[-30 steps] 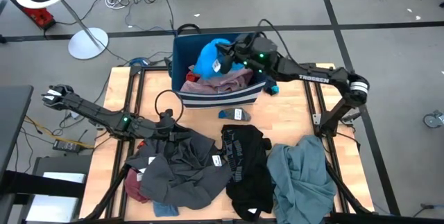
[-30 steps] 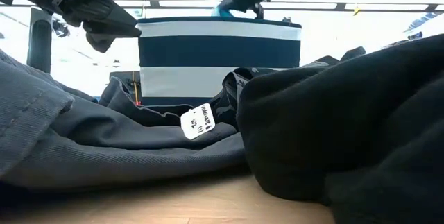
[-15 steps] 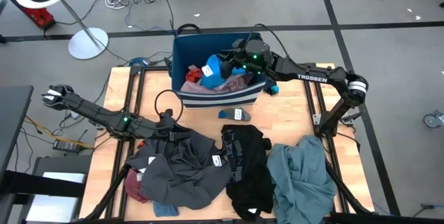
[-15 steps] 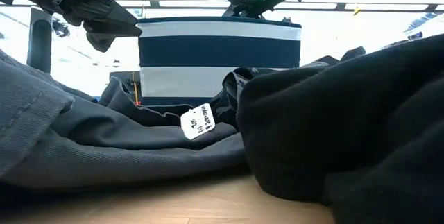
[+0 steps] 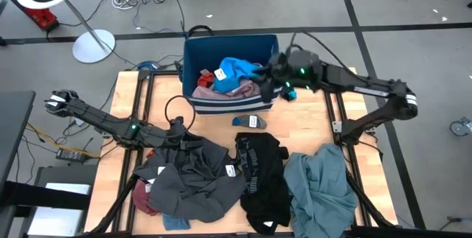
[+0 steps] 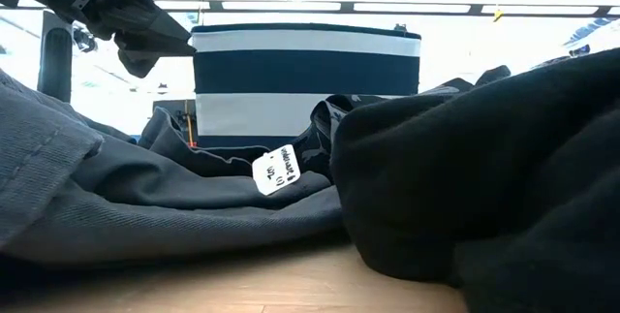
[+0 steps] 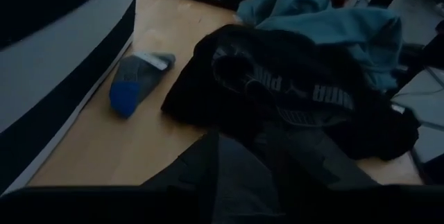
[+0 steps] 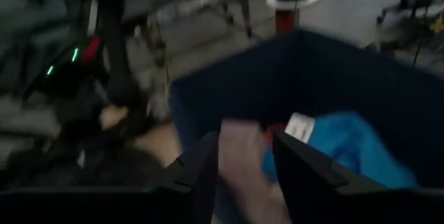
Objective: Sort clothes
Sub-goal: Put the black boxer into the laundry organizer
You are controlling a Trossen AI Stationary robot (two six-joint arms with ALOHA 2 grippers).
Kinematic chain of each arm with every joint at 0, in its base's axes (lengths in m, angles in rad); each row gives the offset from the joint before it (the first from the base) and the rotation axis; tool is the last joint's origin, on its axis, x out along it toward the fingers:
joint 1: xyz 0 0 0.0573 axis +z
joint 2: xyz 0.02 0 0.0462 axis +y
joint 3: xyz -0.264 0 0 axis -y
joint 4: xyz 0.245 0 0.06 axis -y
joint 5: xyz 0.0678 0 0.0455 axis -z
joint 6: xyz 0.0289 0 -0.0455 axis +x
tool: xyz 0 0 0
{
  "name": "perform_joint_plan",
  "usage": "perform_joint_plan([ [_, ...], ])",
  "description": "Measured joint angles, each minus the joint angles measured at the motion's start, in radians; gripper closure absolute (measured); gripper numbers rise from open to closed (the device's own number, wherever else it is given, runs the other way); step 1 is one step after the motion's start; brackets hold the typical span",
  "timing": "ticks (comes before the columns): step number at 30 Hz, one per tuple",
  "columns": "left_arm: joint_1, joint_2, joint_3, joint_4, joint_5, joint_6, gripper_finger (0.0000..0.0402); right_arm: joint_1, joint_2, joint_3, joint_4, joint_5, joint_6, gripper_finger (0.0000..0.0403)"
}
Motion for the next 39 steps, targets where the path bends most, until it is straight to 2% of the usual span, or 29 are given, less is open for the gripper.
perform_joint_plan([
  [5,0.0,0.019,0.0,-0.01,0.0,-0.011,0.0273,0.169,-0.045,0.0,-0.187,0.143,0.064,0.0266],
  [8,0.0,0.037,0.0,0.006,0.0,-0.013,0.0273,0.262,-0.045,0.0,-0.257,0.191,0.122,0.0266],
  [13,0.0,0.056,0.0,0.001,0.0,-0.013,0.0273,0.383,-0.003,-0.001,-0.33,0.205,0.185,0.0267],
  [18,0.0,0.058,0.0,-0.001,0.0,-0.008,0.0273,0.456,0.077,-0.002,-0.355,0.204,0.18,0.0268],
  [30,0.0,0.059,0.0,0.005,0.01,-0.039,0.0273,0.47,0.341,-0.002,-0.353,0.146,0.045,0.027],
  [39,0.0,0.059,0.0,0.002,0.012,-0.039,0.0273,0.417,0.438,-0.002,-0.326,0.135,-0.02,0.0273],
])
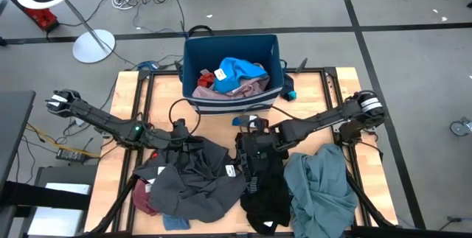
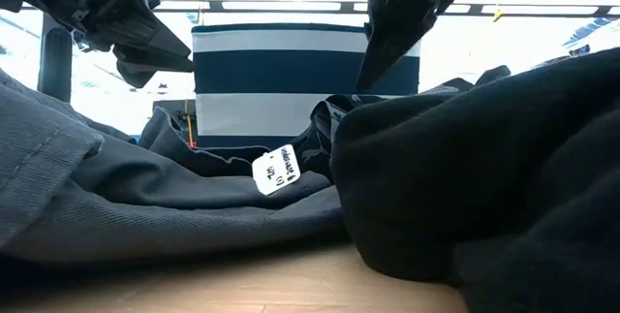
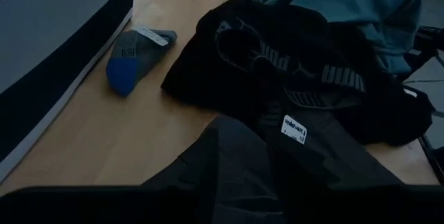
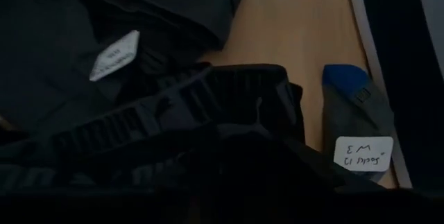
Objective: Sort clothes
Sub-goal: Put the black boxer into the laundry organizer
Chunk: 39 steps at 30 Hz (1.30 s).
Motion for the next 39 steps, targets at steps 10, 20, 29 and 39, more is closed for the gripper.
perform_joint_plan([
  [10,0.0,0.0,0.0,-0.009,0.0,0.0,0.0273,-0.07,0.051,0.0,0.006,-0.059,-0.006,0.0275],
  [20,0.0,0.0,0.0,-0.015,0.0,0.005,0.0273,-0.082,0.081,0.0,-0.04,-0.062,0.009,0.039],
  [29,0.0,0.0,0.0,-0.014,0.0,0.006,0.0273,-0.066,0.03,0.0,-0.047,-0.047,0.028,0.0401],
  [39,0.0,0.0,0.0,-0.014,0.0,0.007,0.0273,-0.06,-0.028,0.0,-0.061,-0.041,0.023,0.0391],
])
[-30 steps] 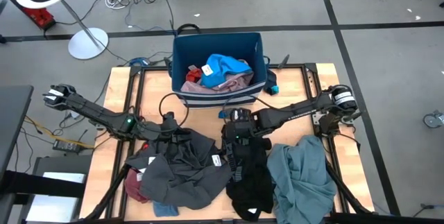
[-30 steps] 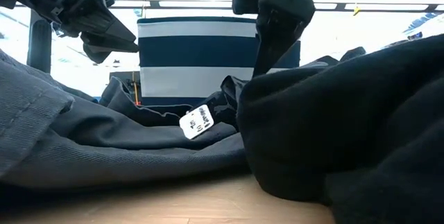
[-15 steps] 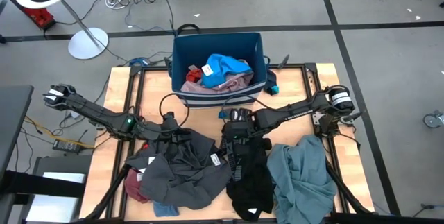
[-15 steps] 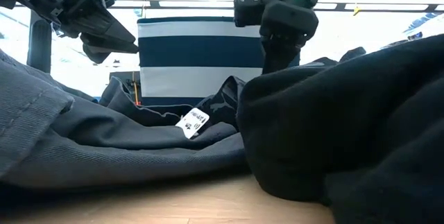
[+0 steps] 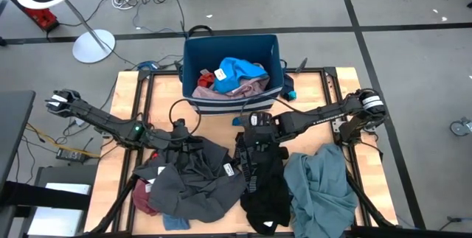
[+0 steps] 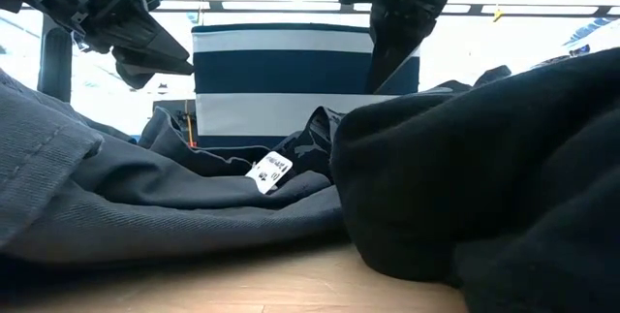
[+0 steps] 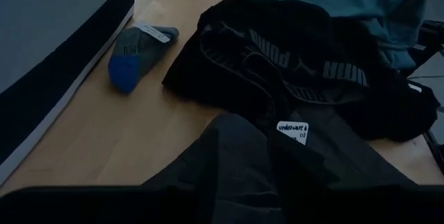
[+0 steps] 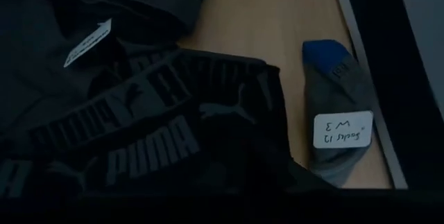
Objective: Sort clothes
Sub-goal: Put the black boxer into the laundry organizer
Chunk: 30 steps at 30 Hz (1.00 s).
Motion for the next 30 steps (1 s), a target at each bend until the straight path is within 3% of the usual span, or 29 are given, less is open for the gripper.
perform_joint_plan([
  [6,0.0,0.0,0.0,0.001,0.0,0.0,0.0273,-0.012,0.0,0.0,0.0,-0.009,-0.03,0.033],
  [11,0.0,0.0,0.0,0.0,0.0,0.001,0.0273,-0.043,0.0,-0.003,0.004,-0.104,-0.009,0.0253],
  [15,0.0,0.0,0.0,0.0,0.0,0.001,0.0273,-0.059,0.001,-0.029,0.006,-0.11,-0.006,0.0194],
  [19,0.0,0.0,0.0,0.0,0.0,0.001,0.0273,-0.075,0.001,-0.068,0.023,-0.175,-0.01,0.016],
  [25,0.0,0.0,0.0,0.0,0.0,0.0,0.0273,-0.079,0.001,-0.137,0.083,-0.22,-0.005,0.0179],
  [27,0.0,0.0,0.0,0.001,0.0,0.0,0.0273,-0.079,0.001,-0.148,0.105,-0.256,-0.005,0.0207],
  [30,0.0,0.0,0.0,0.001,0.0,0.001,0.0273,-0.07,0.001,-0.148,0.113,-0.263,-0.005,0.0285],
])
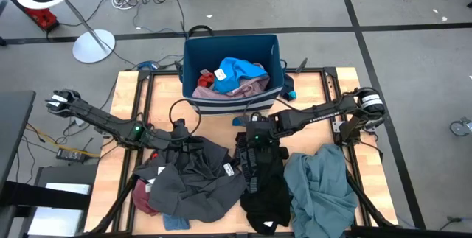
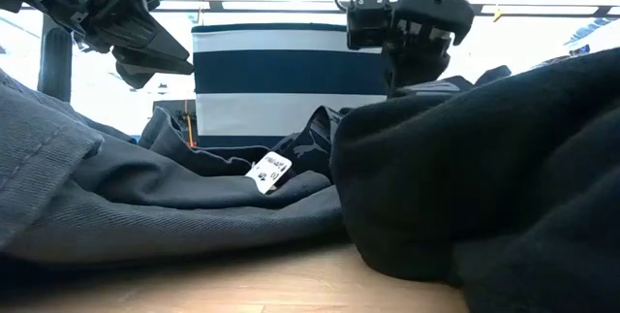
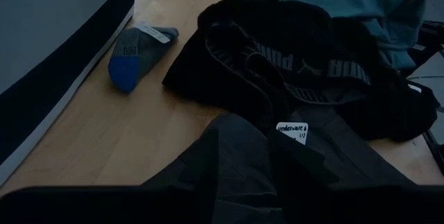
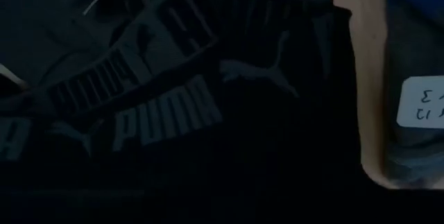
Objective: Sort clothes
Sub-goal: Put the black boxer into the laundry organizer
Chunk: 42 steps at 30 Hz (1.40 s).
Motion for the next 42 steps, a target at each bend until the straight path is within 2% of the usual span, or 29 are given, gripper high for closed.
perform_joint_plan([
  [2,0.0,0.0,0.0,0.0,0.0,0.0,0.0273,0.01,0.0,0.0,0.014,0.0,-0.002,0.0356],
  [4,0.0,0.0,0.0,0.0,0.0,0.0,0.0273,0.019,0.0,0.008,0.014,0.0,-0.006,0.0386],
  [12,0.0,0.0,0.0,0.0,0.0,0.0,0.0273,0.053,0.0,0.128,-0.082,0.045,0.005,0.0396],
  [22,0.0,0.0,0.0,0.0,0.0,0.0,0.0273,0.098,0.0,0.446,-0.283,0.207,-0.031,0.04],
  [37,0.0,0.0,0.0,0.001,-0.03,-0.003,0.0273,0.052,0.0,0.774,-0.286,0.438,-0.113,0.0401],
  [42,0.0,0.0,0.0,0.001,-0.031,-0.002,0.0273,0.0,0.0,0.847,-0.17,0.461,-0.199,0.0401],
])
